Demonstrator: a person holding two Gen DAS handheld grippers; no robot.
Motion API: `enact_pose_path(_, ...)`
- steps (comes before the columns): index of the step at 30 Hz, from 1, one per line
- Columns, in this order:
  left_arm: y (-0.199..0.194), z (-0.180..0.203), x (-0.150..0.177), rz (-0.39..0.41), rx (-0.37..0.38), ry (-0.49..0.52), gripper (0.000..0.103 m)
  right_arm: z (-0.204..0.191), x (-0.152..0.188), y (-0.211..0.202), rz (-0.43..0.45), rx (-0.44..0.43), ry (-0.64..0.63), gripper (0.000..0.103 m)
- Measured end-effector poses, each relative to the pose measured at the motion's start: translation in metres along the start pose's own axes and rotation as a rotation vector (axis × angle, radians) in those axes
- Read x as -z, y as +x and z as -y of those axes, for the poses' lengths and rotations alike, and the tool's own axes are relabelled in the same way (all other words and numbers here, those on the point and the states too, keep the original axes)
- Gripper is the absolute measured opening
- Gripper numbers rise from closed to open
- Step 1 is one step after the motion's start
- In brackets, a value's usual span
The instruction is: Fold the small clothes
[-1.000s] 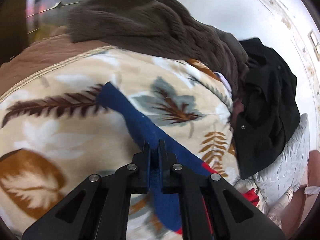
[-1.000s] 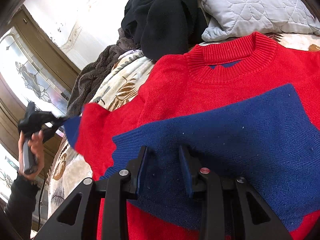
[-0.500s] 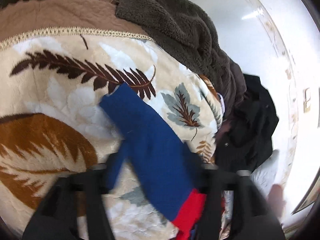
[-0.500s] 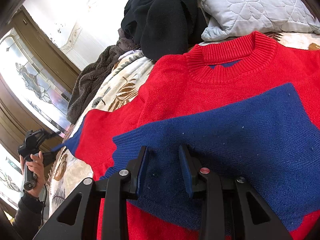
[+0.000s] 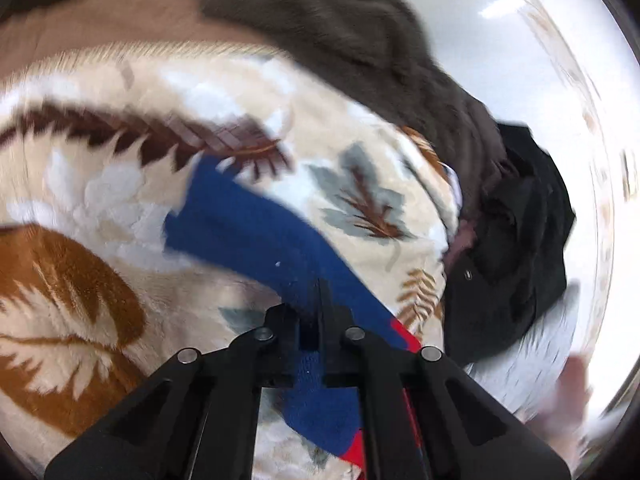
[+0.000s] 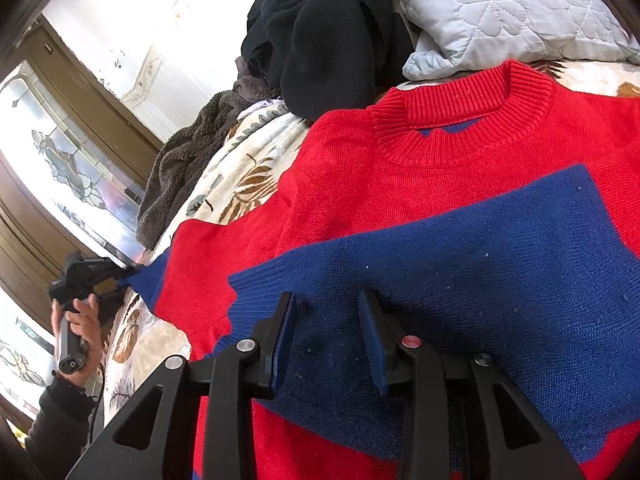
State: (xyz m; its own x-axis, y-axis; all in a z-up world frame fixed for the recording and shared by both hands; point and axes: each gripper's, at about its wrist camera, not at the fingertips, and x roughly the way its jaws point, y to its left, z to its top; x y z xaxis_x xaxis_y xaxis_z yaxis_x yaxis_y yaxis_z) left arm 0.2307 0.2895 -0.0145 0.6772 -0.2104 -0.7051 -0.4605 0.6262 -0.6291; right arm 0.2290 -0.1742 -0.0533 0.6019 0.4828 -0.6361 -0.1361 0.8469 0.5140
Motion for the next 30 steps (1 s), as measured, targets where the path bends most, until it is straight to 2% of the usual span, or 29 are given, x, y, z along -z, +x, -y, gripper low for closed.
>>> enact_pose_path(4,-0.02,0.037,0.015,0.021,0.017,0.11,0.004,-0.011,-0.001,-0.006,-0.009,0.064,-0.04,0.037)
enact_pose_path(8,-0.037,0.072,0.034,0.02,0.065,0.188,0.004,-0.01,0.0,-0.025,0.001,0.13,-0.058,0.044)
enact_pose_path(17,-0.046,0.141,0.089,-0.039,0.139,0.306,0.004,0.039,0.007,-0.1,0.003,0.337,-0.103,0.049)
enact_pose_path(21,-0.036,0.167,0.121,-0.08,0.153,0.355,0.004,0.062,0.019,-0.126,0.019,0.424,-0.11,0.059)
enact_pose_path(23,-0.027,0.181,0.138,-0.111,0.161,0.371,0.004,0.077,0.028,-0.134,0.034,0.422,-0.086,0.06)
enact_pose_path(26,-0.015,0.197,0.163,-0.149,0.158,0.394,0.004,0.088,0.036,-0.139,0.062,0.362,-0.043,0.061)
enact_pose_path(30,0.002,0.221,0.198,-0.207,0.158,0.427,0.004,0.086,0.034,-0.135,0.048,0.345,-0.059,0.071)
